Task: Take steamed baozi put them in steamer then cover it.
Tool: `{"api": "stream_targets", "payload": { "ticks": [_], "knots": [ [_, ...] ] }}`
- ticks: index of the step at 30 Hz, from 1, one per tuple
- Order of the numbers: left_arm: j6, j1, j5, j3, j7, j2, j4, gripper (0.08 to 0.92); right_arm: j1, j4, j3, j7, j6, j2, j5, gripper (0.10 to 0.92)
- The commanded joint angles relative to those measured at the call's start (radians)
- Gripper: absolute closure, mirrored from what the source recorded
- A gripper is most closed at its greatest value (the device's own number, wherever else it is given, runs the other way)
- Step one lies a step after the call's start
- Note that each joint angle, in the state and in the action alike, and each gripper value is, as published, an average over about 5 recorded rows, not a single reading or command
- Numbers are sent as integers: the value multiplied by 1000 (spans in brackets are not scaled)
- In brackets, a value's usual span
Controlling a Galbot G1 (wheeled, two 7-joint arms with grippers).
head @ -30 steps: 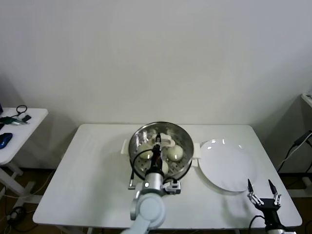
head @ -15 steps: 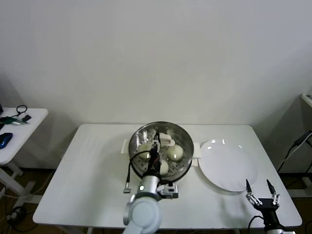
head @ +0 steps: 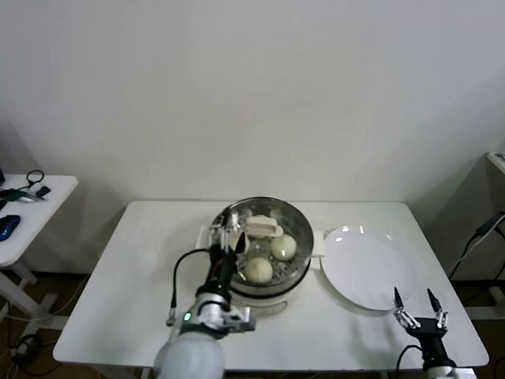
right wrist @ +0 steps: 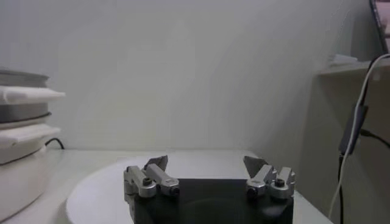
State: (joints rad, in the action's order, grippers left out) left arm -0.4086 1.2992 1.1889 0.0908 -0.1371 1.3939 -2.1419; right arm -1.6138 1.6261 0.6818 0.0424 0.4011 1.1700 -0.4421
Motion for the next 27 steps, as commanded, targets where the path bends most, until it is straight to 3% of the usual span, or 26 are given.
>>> {"api": "stream_targets", "payload": {
  "ticks": [1, 5, 9, 19, 27],
  "knots": [
    [221, 194, -992, 534, 135, -74, -62, 178, 4, 43, -2, -24, -46, -6, 0, 203],
    [409, 289, -1276, 672, 130, -148, 41, 177, 5, 24, -10, -26, -50, -5, 22, 203],
    [533, 343, -1421, 687, 138, -193, 148, 177, 10, 8, -16, -32, -52, -2, 38, 203],
    [654, 308, -1483, 582, 124, -148, 358, 177, 17, -9, -24, -29, -80, 4, 56, 203],
    [662, 299, -1460, 532, 118, -121, 394, 177, 19, -7, -32, -26, -84, 11, 54, 203]
  ]
}}
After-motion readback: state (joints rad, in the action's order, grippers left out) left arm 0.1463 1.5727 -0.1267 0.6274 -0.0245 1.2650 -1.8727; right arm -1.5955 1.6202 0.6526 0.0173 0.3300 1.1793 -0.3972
